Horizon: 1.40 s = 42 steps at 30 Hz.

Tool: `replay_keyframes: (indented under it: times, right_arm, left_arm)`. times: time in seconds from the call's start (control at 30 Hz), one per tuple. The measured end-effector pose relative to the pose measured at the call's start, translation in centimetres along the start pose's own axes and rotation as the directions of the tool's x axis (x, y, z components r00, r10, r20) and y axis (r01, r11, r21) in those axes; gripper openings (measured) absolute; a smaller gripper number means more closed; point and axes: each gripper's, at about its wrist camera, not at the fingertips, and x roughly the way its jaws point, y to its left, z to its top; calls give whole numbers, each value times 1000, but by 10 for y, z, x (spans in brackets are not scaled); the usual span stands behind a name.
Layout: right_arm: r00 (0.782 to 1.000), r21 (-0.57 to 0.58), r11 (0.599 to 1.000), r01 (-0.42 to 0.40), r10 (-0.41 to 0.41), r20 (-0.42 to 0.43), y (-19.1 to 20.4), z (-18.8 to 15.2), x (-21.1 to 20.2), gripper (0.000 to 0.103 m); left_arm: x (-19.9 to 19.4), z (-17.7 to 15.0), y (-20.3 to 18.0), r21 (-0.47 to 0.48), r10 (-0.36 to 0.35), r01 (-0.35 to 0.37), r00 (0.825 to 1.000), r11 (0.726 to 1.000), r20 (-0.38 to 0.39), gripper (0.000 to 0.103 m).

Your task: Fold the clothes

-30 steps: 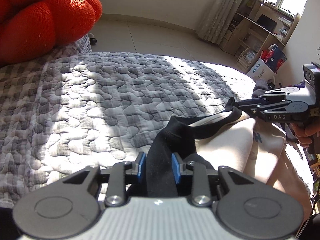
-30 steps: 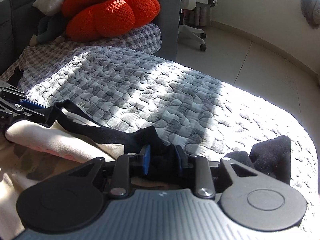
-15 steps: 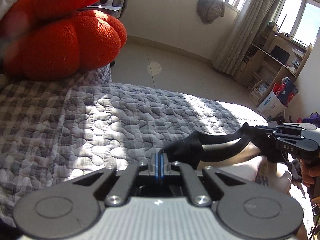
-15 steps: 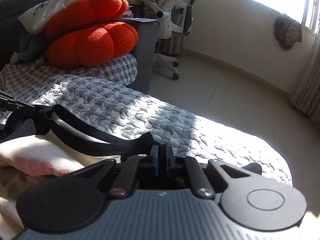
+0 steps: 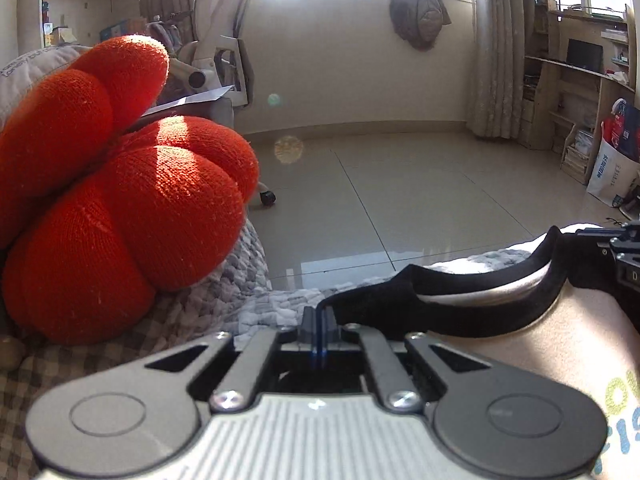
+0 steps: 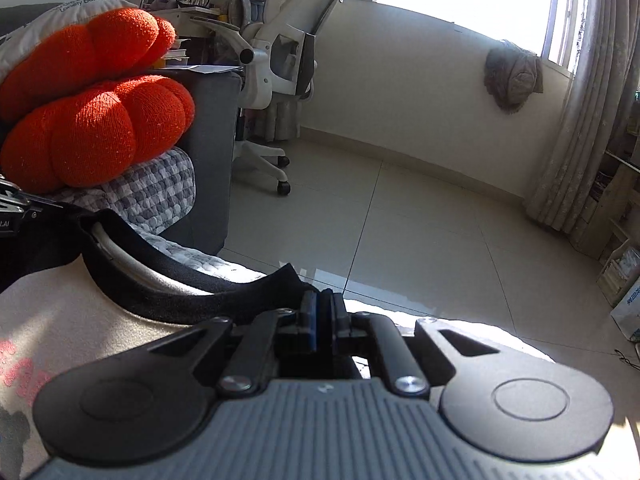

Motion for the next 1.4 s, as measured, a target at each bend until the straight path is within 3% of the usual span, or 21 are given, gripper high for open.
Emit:
replay_keyframes:
  times: [0.3,0.4,0.5,0.57,0.63,0.7,0.83,0.9,0.93,1.03,1.1,1.2,1.27,1.4]
  right_arm:
    - [996,-34,999,12,-14,-86,9,-12,38,7]
    - [995,28,999,-29,32,-95,-3,-7,33,8]
    - [988,170,978,-119,133,-73,-26,-3,26,22]
    - [983,231,961,-150,170,-66,-37,1,27,44]
    - [978,262,949,-175,198,-65,-42,3,30,50]
    - [972,272,942,-198,225,-69,-43,4,33,50]
    - [971,218,960,-177,207,-119,-29,1,48,49]
    - [966,228,951,-209,237,-103,-27,-1,46,27]
    - [961,225,946,-234,260,-92,-25,-2,43,16]
    - [979,124,975,-185,193,-60,-11,-2,31,12]
    - [991,80,988,-135,136,-7,-4,-1,20,9]
    - [995,52,996,-67,63,73,2,3,10,8]
    - [995,9,999,-33,32,93,10,5,12,8]
    - [1000,-14,1000,-17,18,1,18,1,39,8]
  left_arm:
    - [23,-16,-4,29,35,-35,999,999,-24,2]
    - [19,-9,10,-57,-50,48,998,997,-29,5]
    - [21,-4,31,-178,-163,158,986,971,-13,11]
    - [27,-3,36,-209,-199,189,980,959,-27,15]
    - [36,-2,40,-233,-246,228,968,945,-51,16]
    - [44,-2,39,-255,-306,278,949,926,-77,15]
    - [46,-1,32,-259,-322,291,943,921,-85,11]
    - [43,-3,29,-251,-346,317,935,915,-81,1]
    - [39,-5,27,-238,-351,326,934,915,-70,1]
    - [27,-12,20,-202,-337,326,941,923,-21,0]
    - [14,-15,20,-199,-262,270,963,942,68,0]
    - [-2,-12,15,-140,-153,179,972,974,181,0]
    - [2,-7,8,-97,-123,142,976,985,177,0]
    - [26,-3,0,-45,-84,89,992,995,89,0]
